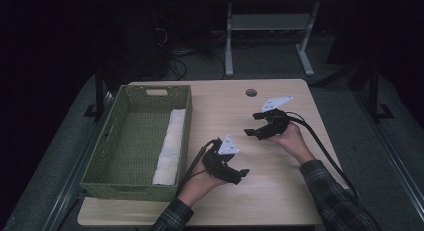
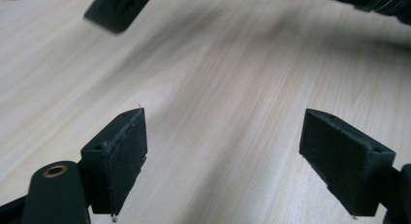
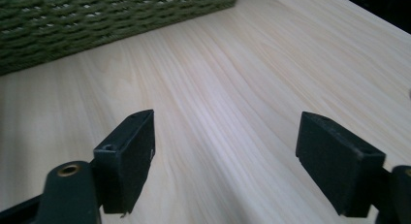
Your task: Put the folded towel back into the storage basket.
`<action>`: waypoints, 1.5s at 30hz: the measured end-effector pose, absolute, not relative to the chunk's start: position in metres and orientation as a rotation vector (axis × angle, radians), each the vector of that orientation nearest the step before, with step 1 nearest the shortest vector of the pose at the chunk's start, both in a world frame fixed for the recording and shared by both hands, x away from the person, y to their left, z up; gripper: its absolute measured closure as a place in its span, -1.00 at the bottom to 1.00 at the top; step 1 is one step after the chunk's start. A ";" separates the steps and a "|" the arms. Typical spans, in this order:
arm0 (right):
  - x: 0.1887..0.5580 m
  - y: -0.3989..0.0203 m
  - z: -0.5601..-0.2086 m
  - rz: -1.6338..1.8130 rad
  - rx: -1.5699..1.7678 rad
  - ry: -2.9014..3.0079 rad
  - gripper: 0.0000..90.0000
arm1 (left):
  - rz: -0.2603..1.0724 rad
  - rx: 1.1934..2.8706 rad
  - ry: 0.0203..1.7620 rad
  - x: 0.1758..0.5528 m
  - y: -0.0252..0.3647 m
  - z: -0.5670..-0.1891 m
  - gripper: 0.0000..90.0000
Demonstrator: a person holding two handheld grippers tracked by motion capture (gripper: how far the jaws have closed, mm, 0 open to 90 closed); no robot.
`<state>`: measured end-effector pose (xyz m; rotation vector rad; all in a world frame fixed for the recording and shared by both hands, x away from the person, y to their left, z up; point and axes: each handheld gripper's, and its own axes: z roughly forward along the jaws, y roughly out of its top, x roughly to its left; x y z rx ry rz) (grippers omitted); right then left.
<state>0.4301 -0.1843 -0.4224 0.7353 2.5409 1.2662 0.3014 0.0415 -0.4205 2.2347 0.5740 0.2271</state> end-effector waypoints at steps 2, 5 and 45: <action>0.427 -0.190 -0.426 1.255 0.765 2.528 -0.56 | 0.218 2.231 0.584 0.302 0.040 -0.428 -0.63; 0.423 -0.200 -0.434 1.249 0.788 2.516 -0.59 | 0.209 2.235 0.595 0.304 0.040 -0.437 -0.64; 0.390 -0.243 -0.483 1.086 0.989 2.490 -0.72 | 0.263 2.272 0.634 0.307 0.041 -0.479 -0.73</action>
